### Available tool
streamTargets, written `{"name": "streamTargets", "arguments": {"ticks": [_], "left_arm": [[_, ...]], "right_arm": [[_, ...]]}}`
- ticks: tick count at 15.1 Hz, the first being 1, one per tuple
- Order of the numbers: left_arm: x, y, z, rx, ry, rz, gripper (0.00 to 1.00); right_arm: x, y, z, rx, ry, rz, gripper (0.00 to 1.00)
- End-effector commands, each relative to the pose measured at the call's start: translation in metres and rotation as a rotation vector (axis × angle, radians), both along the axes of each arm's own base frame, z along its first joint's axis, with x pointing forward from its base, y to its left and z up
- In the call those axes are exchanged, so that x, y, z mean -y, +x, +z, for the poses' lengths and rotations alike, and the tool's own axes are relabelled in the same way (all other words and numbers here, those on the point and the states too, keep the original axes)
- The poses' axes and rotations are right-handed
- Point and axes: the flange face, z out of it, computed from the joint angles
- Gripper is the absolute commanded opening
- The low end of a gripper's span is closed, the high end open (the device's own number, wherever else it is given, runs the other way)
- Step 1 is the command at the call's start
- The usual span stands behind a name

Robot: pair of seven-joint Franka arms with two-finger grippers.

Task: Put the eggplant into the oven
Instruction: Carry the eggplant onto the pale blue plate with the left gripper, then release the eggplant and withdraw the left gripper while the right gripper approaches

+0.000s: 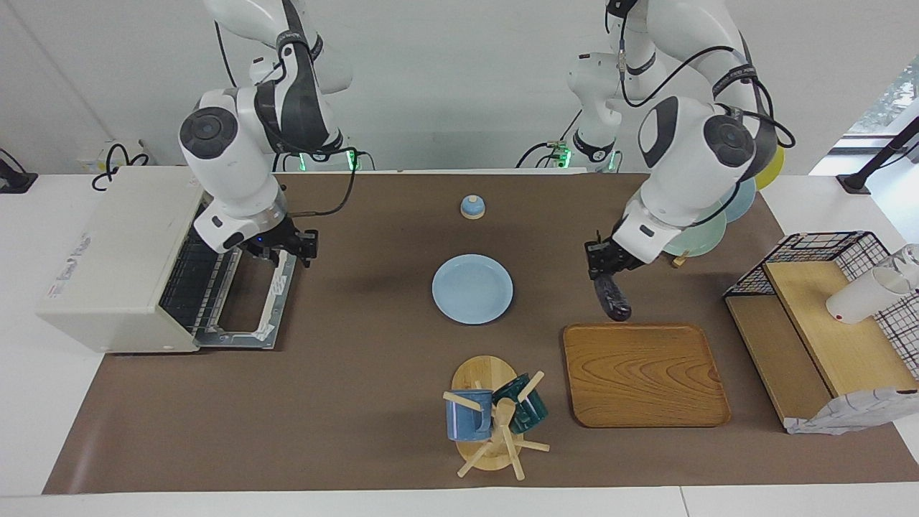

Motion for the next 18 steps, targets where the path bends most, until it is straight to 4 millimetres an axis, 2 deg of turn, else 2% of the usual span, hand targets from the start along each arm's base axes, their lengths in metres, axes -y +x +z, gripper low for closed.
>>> {"name": "streamTargets", "arguments": {"ticks": [1, 3, 6, 8, 10, 11, 12, 13, 14, 18], "left_arm": [[0.05, -0.054, -0.036, 0.045, -0.034, 0.022, 0.0], [0.083, -0.071, -0.065, 0.057, -0.04, 0.02, 0.0], [0.113, -0.08, -0.111, 0.066, -0.038, 0.003, 0.0], [0.112, -0.077, -0.12, 0.063, -0.032, -0.004, 0.0], [0.109, -0.074, -0.119, 0.063, -0.031, 0.0, 0.0], [0.108, -0.074, -0.119, 0.059, -0.029, 0.0, 0.28], [0.107, -0.072, -0.118, 0.057, -0.027, 0.001, 0.99], [0.104, -0.07, -0.114, 0.061, -0.025, -0.001, 1.0], [0.09, -0.057, -0.104, 0.059, -0.024, 0.02, 1.0], [0.024, 0.0, -0.036, 0.016, -0.013, 0.055, 1.0]], "right_arm": [[-0.007, -0.003, -0.008, -0.009, 0.002, 0.028, 0.6], [-0.011, 0.0, -0.008, 0.021, 0.008, 0.033, 0.6], [-0.014, 0.001, -0.009, 0.037, 0.009, 0.041, 0.6], [-0.015, -0.001, -0.01, 0.033, 0.013, 0.044, 0.6], [-0.016, -0.002, -0.014, 0.03, 0.012, 0.044, 0.6], [-0.017, -0.002, -0.014, 0.032, 0.012, 0.044, 0.6], [-0.023, -0.002, -0.013, 0.04, 0.023, 0.049, 0.6], [-0.026, -0.002, -0.013, 0.041, 0.029, 0.051, 0.6], [-0.027, -0.002, -0.014, 0.04, 0.033, 0.05, 0.6], [-0.042, -0.003, -0.013, 0.05, 0.034, 0.074, 0.6]]}}
